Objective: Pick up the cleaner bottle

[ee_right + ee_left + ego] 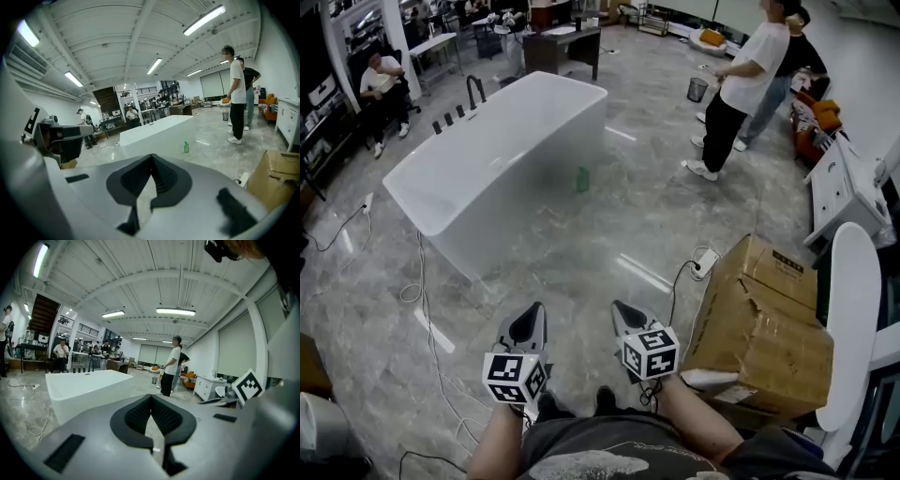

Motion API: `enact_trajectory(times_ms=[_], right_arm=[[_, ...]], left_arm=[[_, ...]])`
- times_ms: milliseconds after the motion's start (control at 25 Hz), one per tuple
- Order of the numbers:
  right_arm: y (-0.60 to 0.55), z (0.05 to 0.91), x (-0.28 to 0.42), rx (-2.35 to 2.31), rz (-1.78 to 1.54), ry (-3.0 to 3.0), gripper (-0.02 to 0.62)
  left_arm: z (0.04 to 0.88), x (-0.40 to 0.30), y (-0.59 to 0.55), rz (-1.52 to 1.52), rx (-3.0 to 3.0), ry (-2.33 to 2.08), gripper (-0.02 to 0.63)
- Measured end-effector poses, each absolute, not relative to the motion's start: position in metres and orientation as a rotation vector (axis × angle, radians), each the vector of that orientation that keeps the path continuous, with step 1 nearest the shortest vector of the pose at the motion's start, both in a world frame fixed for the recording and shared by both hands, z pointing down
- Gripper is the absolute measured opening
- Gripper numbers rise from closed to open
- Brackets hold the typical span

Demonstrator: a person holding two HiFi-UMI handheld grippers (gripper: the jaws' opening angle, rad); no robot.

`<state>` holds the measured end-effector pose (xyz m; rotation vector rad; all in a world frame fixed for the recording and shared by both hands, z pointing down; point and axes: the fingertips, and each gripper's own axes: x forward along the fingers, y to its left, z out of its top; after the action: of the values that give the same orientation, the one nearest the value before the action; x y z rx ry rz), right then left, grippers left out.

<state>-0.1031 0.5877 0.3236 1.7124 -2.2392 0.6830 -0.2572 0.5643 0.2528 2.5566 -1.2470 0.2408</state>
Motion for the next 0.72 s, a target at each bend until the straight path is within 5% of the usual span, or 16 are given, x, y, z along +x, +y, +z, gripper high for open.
enact_trajectory(times_ms=[720], right_arm=[[0.599, 0.347, -0.07, 1.723, 0.781, -2.256, 0.025]], left_arm=[[0.263, -0.255, 0.575, 0.258, 2.497, -1.319, 0.014]])
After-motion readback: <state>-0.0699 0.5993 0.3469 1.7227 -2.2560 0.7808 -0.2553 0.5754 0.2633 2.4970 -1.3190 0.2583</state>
